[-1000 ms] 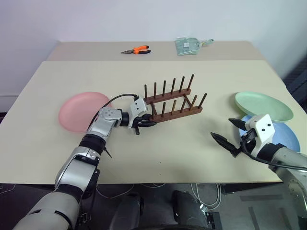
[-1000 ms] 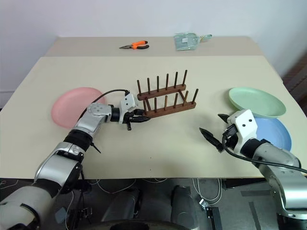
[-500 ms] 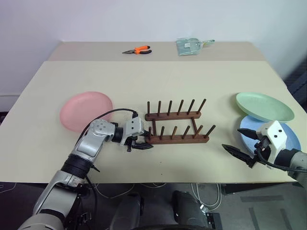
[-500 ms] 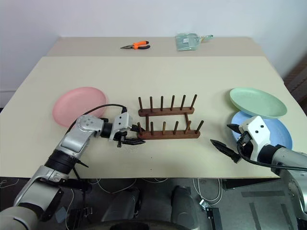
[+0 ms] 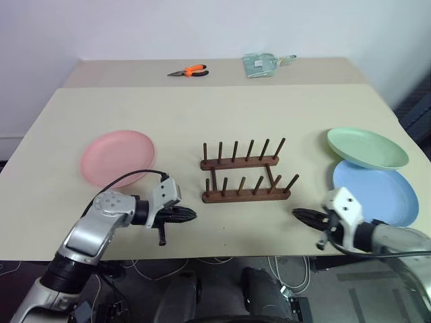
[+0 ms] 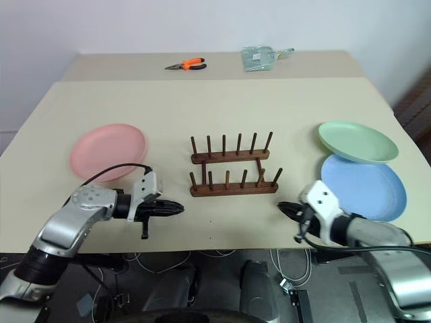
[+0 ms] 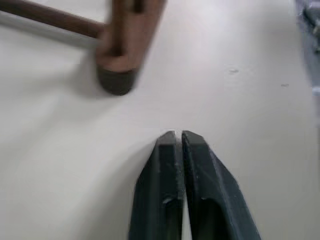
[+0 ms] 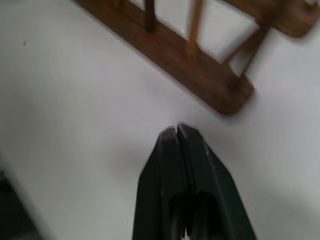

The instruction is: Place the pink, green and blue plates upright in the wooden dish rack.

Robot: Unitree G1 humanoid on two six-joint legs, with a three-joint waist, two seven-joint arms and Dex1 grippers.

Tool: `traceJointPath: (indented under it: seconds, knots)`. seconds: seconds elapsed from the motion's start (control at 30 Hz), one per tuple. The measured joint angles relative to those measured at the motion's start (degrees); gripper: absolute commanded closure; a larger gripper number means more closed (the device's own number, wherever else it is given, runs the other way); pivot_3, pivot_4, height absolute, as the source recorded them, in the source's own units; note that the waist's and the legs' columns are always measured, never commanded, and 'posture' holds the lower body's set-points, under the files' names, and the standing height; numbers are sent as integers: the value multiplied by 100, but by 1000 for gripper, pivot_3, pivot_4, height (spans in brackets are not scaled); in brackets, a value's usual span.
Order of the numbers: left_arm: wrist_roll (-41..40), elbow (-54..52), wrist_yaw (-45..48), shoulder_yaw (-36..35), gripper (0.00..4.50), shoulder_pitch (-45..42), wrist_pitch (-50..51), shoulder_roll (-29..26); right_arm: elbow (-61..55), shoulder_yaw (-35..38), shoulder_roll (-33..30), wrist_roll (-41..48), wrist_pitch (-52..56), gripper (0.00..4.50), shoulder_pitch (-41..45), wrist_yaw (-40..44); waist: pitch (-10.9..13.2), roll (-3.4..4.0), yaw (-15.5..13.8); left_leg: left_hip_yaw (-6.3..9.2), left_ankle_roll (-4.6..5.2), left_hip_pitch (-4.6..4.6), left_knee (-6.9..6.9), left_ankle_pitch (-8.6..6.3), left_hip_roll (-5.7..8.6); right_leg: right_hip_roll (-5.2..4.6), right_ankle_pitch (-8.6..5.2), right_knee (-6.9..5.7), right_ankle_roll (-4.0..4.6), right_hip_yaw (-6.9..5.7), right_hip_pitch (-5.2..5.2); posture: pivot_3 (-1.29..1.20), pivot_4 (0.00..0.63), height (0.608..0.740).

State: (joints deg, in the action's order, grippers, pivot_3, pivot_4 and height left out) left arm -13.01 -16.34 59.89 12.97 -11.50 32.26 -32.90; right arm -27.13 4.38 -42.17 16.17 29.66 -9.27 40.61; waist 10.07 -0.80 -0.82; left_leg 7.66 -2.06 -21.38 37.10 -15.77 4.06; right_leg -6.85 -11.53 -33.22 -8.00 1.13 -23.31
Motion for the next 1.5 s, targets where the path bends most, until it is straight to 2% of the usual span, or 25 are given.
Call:
traceJointPath:
  seconds: [0.17,0.33,0.57,0.7,0.77,0.8,0.87,0.97,1.03,1.07,1.23,1.37,1.5]
  knots:
    - [785,323,-1148,635,4408,-337,-391,698,576,-629,360,-815,-207,4500,697,-648,-7,-1,-11,1,-3,5,1,2,13,2,5,-7,3,0,1,0,150,740]
    - [1181,1181,-2112,659,4408,-772,-780,1260,1312,-892,756,-1335,-486,4500,1341,-1155,-27,-3,13,0,-3,25,2,3,10,8,5,-15,5,0,16,0,150,740]
    - [1258,2197,-2710,528,4408,-1320,-1260,1406,2305,-917,1009,-1719,-846,4500,2062,-1490,-30,2,36,-1,-3,27,-2,3,11,12,16,-20,-11,0,11,0,150,740]
    - [1260,2438,-2880,440,4408,-1390,-1426,1424,2466,-902,1060,-1746,-904,4500,2187,-1480,-30,2,46,-1,-3,28,-3,3,11,13,18,-22,-13,0,10,0,150,740]
    - [1258,2430,-2893,393,4500,-1390,-1458,1404,2443,-893,1075,-1667,-890,3981,2179,-1361,-30,3,61,-1,-3,28,-4,3,10,13,18,-22,-13,1,10,0,150,740]
    - [1254,2402,-2892,371,4236,-1368,-1459,1392,2404,-864,1075,-1609,-867,3667,2170,-1305,-30,3,70,-1,-3,28,-5,3,10,14,18,-22,-13,0,10,0,150,740]
    - [1143,2104,-2796,208,3682,-1153,-1341,1279,2190,-817,1063,-1469,-815,2755,2097,-1133,-30,3,120,1,-3,26,-12,3,9,14,17,-24,-15,1,5,0,150,740]
    - [560,1405,-2502,-338,2227,-674,-818,1019,1741,-680,904,-1233,-715,1245,1876,-825,-24,10,171,3,-2,9,-19,3,8,13,18,-26,-13,1,-17,0,150,740]
    - [95,1115,-2664,-1005,1224,-642,-497,1054,1496,-619,792,-1119,-661,246,1823,-633,-15,5,150,11,-3,-1,-10,3,8,14,27,-27,0,-1,-23,0,150,740]
    - [-84,1032,-2824,-1413,835,-731,-377,1050,1369,-619,747,-1081,-657,237,1822,-563,-14,4,145,13,-4,1,-8,4,8,14,27,-28,0,-4,-20,0,150,740]
    - [-382,1354,-4398,-3532,835,-1679,69,725,1258,-651,718,-1049,-649,237,1880,-391,-18,1,150,12,-5,9,-11,4,11,14,15,-26,-22,-5,-12,0,150,740]
    - [14,2060,-5730,-4256,835,-1678,763,431,1392,-789,719,-1090,-717,237,2105,-262,-18,0,167,7,-5,10,-14,4,12,15,17,-25,-20,-3,-15,0,150,740]
    - [-265,1834,-6298,-4970,835,-1326,1703,964,1517,-838,719,-1141,-813,237,2214,-197,-16,-18,94,16,-10,2,-8,6,16,11,25,-23,-7,-6,-11,0,150,740]
